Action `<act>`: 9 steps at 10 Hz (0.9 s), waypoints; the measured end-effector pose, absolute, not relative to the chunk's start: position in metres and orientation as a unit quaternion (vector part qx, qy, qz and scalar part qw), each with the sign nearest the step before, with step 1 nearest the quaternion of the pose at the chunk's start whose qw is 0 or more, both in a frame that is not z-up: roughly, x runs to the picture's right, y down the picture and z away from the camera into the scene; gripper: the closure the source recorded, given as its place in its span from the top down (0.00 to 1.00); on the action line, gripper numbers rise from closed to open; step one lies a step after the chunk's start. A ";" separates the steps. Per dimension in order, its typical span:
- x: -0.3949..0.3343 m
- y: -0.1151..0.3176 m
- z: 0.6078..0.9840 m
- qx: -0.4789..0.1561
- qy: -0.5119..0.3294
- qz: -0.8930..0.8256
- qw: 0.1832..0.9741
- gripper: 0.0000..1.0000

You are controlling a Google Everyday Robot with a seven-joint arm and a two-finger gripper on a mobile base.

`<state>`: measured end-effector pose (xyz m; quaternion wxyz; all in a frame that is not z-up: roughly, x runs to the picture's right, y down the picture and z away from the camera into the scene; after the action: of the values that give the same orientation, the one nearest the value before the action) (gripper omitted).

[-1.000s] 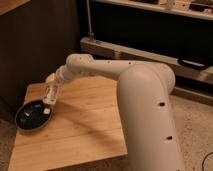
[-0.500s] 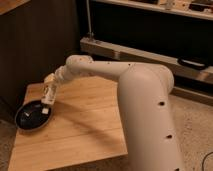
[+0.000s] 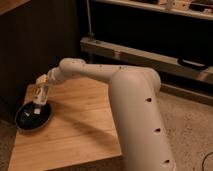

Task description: Place the bottle in the ceramic bowl

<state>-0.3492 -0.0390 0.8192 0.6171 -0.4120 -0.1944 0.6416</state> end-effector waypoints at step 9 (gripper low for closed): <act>-0.392 0.004 0.801 -0.421 -0.206 0.638 0.612 0.80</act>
<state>-0.3918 0.0041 0.8015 0.6116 -0.4208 -0.2055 0.6377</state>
